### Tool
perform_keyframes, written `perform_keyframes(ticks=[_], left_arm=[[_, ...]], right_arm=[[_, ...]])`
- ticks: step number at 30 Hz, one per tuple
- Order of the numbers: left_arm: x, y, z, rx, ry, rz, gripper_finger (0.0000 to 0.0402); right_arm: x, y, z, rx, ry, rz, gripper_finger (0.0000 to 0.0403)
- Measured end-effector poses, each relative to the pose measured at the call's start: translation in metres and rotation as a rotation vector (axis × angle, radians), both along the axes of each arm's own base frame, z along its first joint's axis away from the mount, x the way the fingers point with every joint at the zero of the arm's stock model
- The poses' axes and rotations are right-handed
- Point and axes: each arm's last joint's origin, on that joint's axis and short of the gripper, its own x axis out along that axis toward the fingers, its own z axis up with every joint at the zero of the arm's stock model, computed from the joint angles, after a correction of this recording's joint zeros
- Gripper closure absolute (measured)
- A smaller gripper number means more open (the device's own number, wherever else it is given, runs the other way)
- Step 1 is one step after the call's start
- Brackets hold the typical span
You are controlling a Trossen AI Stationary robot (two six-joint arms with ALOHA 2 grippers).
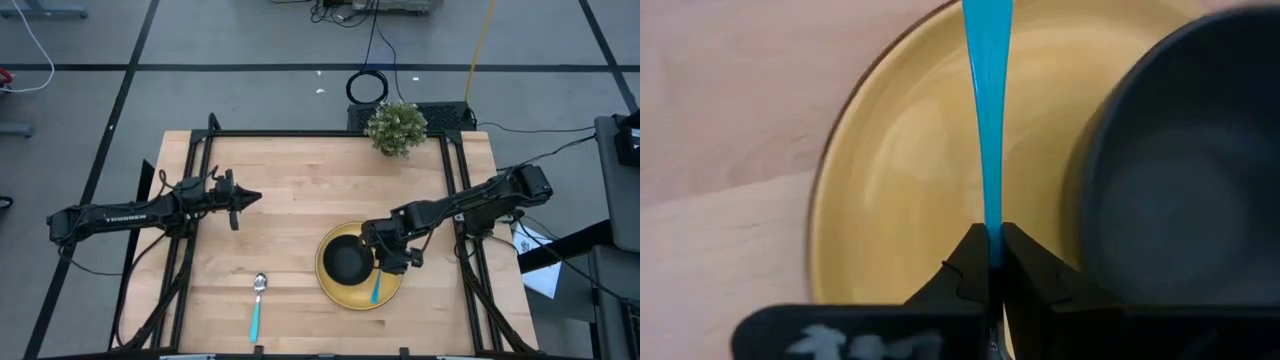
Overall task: Set table place
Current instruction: Put the blue fork on the yellow plate to the right of the black bowl
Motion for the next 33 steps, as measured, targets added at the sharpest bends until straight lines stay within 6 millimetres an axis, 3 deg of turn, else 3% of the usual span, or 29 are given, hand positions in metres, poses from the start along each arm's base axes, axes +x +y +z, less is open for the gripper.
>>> perform_keyframes(ticks=[15,33], left_arm=[[0.0,0.0,-0.001,-0.007,0.008,-0.004,0.0373],[0.0,0.0,-0.001,-0.004,0.008,-0.003,0.0373]], right_arm=[[0.007,-0.007,-0.002,0.068,0.001,-0.054,0.0402],[0.001,-0.004,-0.012,0.09,0.019,-0.054,0.0402]])
